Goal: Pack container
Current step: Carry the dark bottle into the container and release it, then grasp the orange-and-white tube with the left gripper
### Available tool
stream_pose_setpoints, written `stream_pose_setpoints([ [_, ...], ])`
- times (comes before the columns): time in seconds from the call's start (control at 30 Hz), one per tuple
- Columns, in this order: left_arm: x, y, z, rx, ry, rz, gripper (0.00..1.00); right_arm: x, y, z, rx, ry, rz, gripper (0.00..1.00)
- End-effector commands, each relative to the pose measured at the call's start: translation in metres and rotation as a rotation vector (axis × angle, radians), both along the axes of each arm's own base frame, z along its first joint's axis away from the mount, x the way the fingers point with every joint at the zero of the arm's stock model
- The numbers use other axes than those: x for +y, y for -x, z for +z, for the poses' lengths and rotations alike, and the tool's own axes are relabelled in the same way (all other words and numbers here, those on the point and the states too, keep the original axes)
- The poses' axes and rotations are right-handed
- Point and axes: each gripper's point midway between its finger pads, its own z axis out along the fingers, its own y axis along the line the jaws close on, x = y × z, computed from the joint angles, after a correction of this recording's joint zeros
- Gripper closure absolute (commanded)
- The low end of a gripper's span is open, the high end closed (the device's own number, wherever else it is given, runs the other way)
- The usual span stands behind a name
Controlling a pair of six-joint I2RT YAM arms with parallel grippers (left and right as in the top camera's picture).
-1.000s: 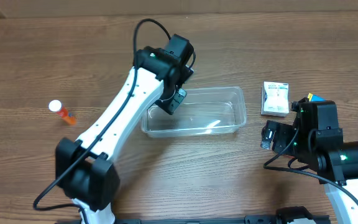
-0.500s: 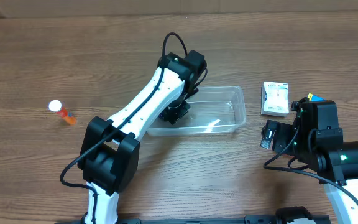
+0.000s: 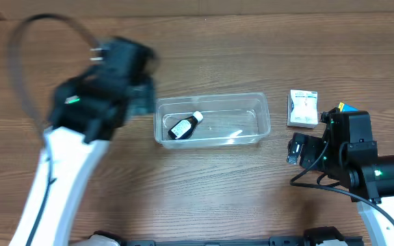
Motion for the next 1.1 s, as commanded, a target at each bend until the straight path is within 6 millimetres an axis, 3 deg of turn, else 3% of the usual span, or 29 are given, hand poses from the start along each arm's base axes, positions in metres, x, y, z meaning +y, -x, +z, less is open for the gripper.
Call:
stream_pose_setpoints([
  [0.0,0.068,0.002,-0.009,0.022,0.119,0.275,0.0,0.0,-0.006,0.012,-0.04,-0.01,-0.006,0.0],
  [0.1,0.113,0.001,-0.051,0.146,0.158,0.428,0.0,0.0,-0.006,0.012,-0.039,-0.01,-0.006,0.0],
  [0.2,0.14,-0.005,-0.105,0.313,0.214,0.519,0.0,0.0,-0.006,0.012,-0.039,-0.01,-0.006,0.0],
  [0.37,0.166,-0.017,-0.158,0.443,0.235,0.545,0.0,0.0,-0.005,0.012,-0.038,-0.01,-0.006,0.0],
  [0.73,0.169,-0.025,-0.213,0.582,0.262,0.492,0.0,0.0,-0.005,0.012,-0.038,-0.01,-0.006,0.0],
  [0.8,0.174,-0.026,-0.214,0.574,0.261,0.503,0.08,0.0,-0.005,0.012,-0.038,-0.01,-0.006,0.0],
  [0.9,0.177,-0.024,-0.214,0.576,0.261,0.511,0.36,0.0,-0.005,0.012,-0.038,-0.01,-0.006,0.0],
  [0.97,0.177,-0.023,-0.214,0.582,0.257,0.505,0.5,0.0,-0.005,0.012,-0.038,-0.01,-0.006,0.0],
  [1.07,0.177,-0.022,-0.213,0.589,0.251,0.498,0.62,0.0,-0.005,0.012,-0.038,-0.01,-0.006,0.0],
])
